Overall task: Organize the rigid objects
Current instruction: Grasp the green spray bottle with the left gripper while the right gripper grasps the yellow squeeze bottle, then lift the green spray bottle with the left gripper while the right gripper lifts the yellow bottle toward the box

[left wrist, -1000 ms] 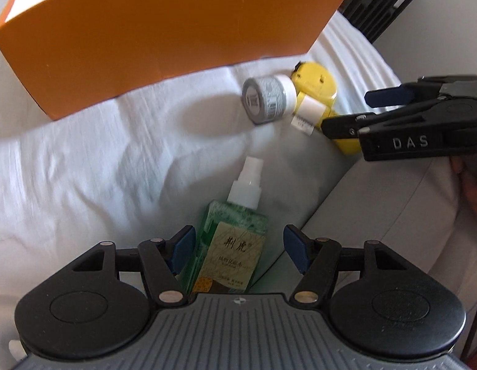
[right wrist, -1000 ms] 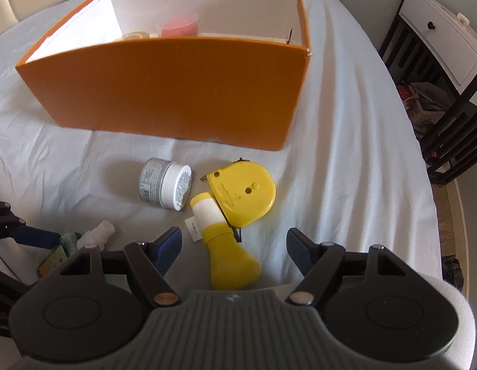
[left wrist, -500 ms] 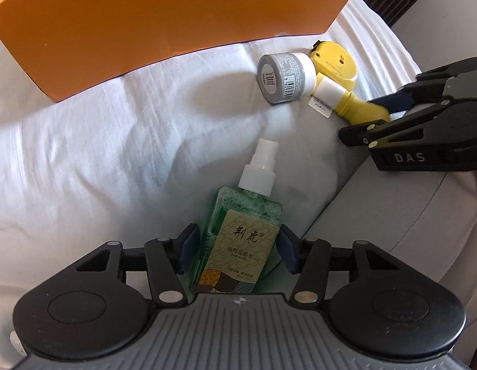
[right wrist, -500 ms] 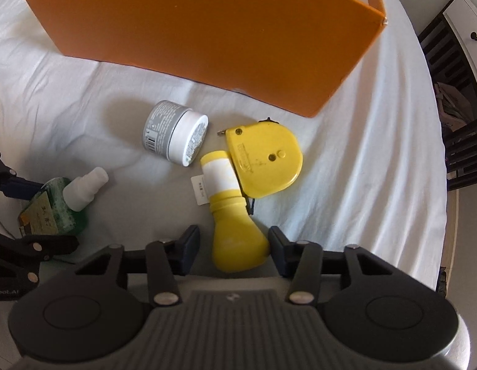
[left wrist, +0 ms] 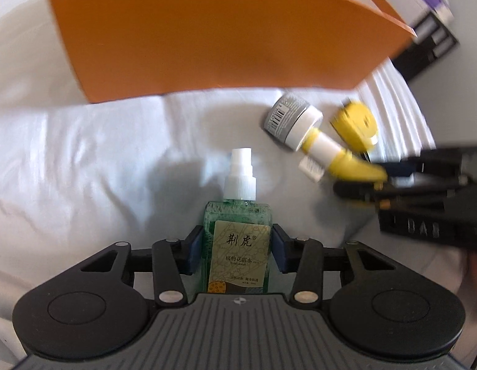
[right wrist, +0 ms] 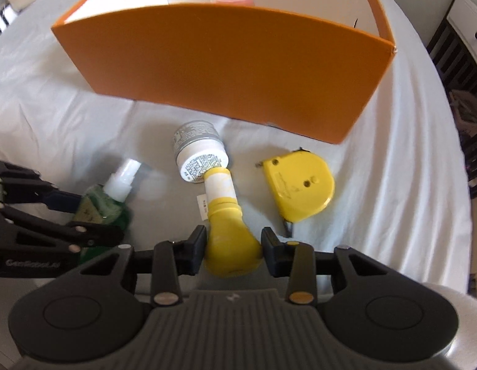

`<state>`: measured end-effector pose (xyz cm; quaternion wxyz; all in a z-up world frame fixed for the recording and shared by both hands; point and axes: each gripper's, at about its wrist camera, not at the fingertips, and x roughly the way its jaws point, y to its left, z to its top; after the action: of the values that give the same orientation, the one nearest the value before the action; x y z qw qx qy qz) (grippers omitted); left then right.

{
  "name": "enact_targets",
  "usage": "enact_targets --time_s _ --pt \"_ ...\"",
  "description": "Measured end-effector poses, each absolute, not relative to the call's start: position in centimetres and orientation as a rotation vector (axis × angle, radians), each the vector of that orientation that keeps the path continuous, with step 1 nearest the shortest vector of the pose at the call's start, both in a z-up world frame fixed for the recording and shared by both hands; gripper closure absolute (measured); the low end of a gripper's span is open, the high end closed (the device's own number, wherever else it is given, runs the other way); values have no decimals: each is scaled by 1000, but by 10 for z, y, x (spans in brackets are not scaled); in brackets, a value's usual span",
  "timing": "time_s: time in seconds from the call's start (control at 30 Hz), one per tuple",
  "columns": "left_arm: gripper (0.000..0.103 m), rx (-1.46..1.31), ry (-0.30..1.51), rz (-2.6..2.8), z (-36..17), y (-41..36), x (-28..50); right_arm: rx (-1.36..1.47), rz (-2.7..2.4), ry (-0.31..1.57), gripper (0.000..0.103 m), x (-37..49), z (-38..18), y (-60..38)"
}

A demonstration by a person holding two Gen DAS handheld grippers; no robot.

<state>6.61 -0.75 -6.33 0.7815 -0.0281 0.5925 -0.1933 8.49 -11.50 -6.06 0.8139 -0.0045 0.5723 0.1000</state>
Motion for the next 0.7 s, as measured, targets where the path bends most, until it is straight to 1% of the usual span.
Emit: enact_targets --time_s 0.1,0.17,0.5,0.7 --pt "52 -126 1269 -374 -63 3 72 56 235 1231 65 89 -70 -112" --pt "52 -141 1272 -359 -64 5 75 48 231 1242 65 94 -71 -106" --pt "50 -135 1317 -358 -70 4 80 21 233 1269 64 105 -85 -97" --pt "49 -103 1323 -345 -75 -8 82 -1 244 1270 63 104 -83 -98"
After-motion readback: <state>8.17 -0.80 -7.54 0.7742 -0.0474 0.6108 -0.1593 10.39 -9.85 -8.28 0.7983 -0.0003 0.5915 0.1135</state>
